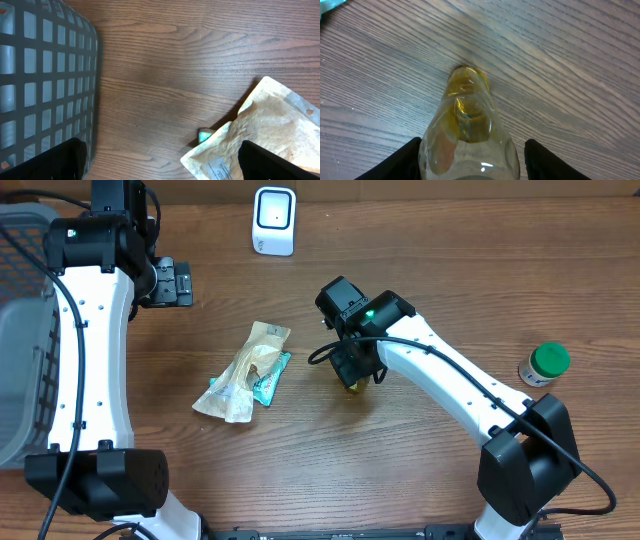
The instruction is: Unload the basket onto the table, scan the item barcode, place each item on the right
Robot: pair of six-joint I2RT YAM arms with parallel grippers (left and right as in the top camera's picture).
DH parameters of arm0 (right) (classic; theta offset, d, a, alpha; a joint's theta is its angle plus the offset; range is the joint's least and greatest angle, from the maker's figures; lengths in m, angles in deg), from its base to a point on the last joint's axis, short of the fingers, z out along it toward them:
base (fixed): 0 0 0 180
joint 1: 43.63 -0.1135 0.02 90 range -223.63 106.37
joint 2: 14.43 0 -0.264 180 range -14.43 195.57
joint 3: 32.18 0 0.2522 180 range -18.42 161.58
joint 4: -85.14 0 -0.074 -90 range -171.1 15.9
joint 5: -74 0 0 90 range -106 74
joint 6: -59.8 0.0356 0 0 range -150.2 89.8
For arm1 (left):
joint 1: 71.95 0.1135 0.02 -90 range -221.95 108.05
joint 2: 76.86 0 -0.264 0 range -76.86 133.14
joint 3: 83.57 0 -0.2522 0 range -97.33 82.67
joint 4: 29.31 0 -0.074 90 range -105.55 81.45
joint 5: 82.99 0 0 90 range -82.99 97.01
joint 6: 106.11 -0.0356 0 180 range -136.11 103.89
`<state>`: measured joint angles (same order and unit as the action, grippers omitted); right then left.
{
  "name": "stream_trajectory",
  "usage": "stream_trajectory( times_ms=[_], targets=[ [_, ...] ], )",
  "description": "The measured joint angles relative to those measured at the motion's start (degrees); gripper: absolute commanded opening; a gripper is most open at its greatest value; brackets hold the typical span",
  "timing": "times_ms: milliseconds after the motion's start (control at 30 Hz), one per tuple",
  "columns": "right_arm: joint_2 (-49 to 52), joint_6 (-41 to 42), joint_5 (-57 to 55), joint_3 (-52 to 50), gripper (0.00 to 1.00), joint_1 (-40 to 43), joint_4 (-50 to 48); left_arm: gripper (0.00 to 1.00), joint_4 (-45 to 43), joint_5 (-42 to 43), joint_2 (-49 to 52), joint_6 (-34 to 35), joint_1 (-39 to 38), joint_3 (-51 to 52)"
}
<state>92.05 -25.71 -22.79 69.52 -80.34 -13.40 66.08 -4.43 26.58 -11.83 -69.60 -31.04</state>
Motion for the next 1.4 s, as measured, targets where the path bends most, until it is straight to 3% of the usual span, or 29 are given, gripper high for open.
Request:
stream_trajectory(
  times_ms=[400, 1267, 1400],
  targets=[
    [0.0, 0.0, -0.04, -2.54, 0.56, 0.04, -3.85, 1.0, 0.02, 0.0, 0.0, 0.0, 0.0, 0.0],
    [0.0, 0.02, -0.11, -0.92, 0.56, 0.24, -0.68, 1.0, 0.0, 0.0, 0.0, 0.0, 0.0, 0.0],
    [0.0, 0.0, -0.09, -0.92, 0.49, 0.24, -0.66, 1.0, 0.0, 0.0, 0.0, 0.0, 0.0, 0.0]
  ],
)
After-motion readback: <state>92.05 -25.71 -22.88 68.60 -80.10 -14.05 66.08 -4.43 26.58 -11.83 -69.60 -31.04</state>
